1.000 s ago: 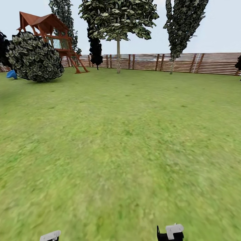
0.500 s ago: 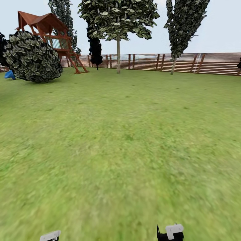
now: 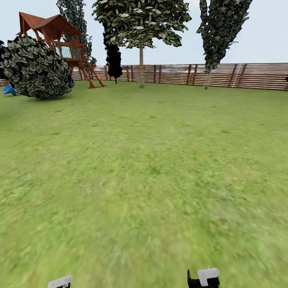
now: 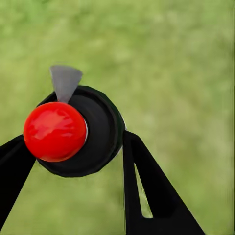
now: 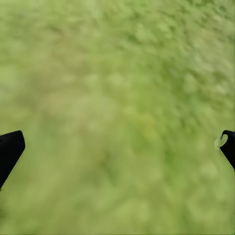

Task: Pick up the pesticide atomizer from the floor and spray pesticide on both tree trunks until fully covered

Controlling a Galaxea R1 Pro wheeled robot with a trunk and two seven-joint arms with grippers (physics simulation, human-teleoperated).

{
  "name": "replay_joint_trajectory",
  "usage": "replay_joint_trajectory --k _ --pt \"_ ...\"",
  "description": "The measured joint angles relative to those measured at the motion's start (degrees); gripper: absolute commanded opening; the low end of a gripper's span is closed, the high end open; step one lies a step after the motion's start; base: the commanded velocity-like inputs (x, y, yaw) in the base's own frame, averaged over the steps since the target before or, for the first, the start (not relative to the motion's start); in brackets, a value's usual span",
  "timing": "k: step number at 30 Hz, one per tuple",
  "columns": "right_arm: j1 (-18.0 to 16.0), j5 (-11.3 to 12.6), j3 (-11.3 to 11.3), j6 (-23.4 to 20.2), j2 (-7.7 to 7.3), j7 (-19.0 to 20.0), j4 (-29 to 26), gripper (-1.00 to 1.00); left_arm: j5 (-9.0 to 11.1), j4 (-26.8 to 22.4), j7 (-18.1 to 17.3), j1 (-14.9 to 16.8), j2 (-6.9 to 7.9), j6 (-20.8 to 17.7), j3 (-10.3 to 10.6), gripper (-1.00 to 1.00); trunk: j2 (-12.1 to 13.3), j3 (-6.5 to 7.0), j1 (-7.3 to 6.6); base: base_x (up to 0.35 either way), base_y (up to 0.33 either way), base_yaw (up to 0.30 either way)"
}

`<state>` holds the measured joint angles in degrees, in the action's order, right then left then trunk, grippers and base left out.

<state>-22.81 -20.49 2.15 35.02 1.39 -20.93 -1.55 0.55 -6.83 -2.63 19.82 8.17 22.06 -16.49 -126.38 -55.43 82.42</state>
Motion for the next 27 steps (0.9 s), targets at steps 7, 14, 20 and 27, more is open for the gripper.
replay_joint_trajectory --k 7,14,20,27 --pt "-0.01 0.0 0.0 -0.01 0.0 0.0 0.0 1.0 0.0 0.0 0.0 0.0 0.0 0.0 0.0 -1.0 0.0 0.0 0.0 0.34 0.0 0.0" --pt "0.0 0.0 0.01 0.0 0.0 0.0 0.0 1.0 0.0 0.0 0.0 0.0 0.0 0.0 0.0 -1.0 0.0 0.0 0.0 0.34 0.0 0.0" --pt "-0.02 0.0 0.01 0.0 0.0 0.0 0.0 1.0 0.0 0.0 0.0 0.0 0.0 0.0 0.0 -1.0 0.0 0.0 0.0 0.34 0.0 0.0" --pt "-0.01 0.0 0.03 0.0 0.0 0.0 0.0 1.0 0.0 0.0 0.0 0.0 0.0 0.0 0.0 -1.0 0.0 0.0 0.0 0.34 0.0 0.0"
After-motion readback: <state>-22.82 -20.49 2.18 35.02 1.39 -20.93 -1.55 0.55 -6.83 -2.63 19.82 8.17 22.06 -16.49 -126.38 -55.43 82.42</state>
